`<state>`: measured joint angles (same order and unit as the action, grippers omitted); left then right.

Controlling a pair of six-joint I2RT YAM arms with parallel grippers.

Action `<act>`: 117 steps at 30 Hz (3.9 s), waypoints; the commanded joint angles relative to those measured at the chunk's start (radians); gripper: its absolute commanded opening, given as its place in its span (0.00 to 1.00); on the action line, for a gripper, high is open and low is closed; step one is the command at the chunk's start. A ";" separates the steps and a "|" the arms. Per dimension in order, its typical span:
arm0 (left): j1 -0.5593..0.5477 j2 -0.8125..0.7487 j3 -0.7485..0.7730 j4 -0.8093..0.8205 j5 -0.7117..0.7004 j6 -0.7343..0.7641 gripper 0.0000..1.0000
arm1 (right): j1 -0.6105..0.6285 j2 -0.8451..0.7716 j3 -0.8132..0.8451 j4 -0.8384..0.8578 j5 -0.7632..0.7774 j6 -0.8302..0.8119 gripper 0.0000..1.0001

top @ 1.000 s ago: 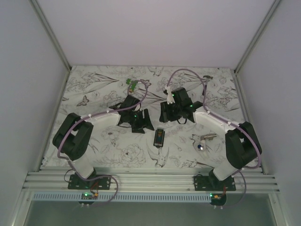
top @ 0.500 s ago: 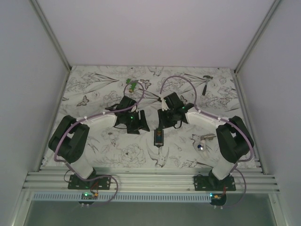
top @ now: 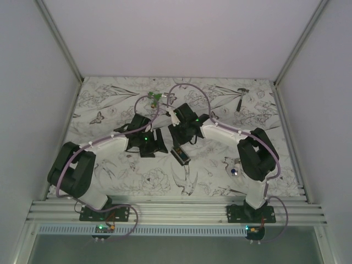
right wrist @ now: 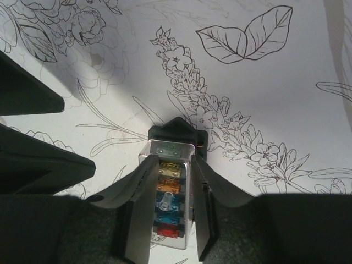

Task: Snap on the fuse box
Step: Close the fuse box cover on the fuse box base.

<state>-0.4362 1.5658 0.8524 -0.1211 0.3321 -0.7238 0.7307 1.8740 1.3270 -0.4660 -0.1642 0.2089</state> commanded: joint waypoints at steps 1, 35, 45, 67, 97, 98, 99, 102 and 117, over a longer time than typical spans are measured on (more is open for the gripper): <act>0.027 -0.053 -0.038 -0.035 -0.021 0.012 0.75 | 0.034 0.000 0.058 -0.072 0.109 -0.054 0.41; 0.122 -0.067 -0.079 -0.023 0.029 0.057 0.84 | 0.139 0.097 0.184 -0.257 0.237 -0.024 0.30; 0.089 -0.002 0.040 -0.010 0.059 0.067 0.81 | 0.139 -0.109 0.046 -0.173 0.264 0.003 0.54; 0.171 0.002 -0.023 0.011 0.084 0.035 0.88 | 0.163 0.020 0.062 -0.173 0.253 -0.026 0.63; 0.174 -0.006 -0.048 0.009 0.068 0.041 0.85 | 0.169 0.144 0.202 -0.358 0.264 -0.059 0.34; 0.173 -0.007 -0.047 0.009 0.069 0.040 0.85 | 0.168 0.148 0.203 -0.358 0.263 -0.061 0.34; 0.173 -0.007 -0.048 0.010 0.070 0.040 0.85 | 0.168 0.151 0.202 -0.358 0.263 -0.060 0.34; 0.173 -0.008 -0.051 0.010 0.070 0.041 0.85 | 0.167 0.167 0.201 -0.365 0.257 -0.060 0.33; 0.173 -0.006 -0.047 0.009 0.084 0.037 0.85 | 0.059 0.170 0.055 -0.296 0.056 -0.093 0.27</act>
<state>-0.2684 1.5589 0.8177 -0.1043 0.3985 -0.6872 0.8158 1.9766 1.4643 -0.7567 -0.0547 0.1383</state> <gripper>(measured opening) 0.851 0.469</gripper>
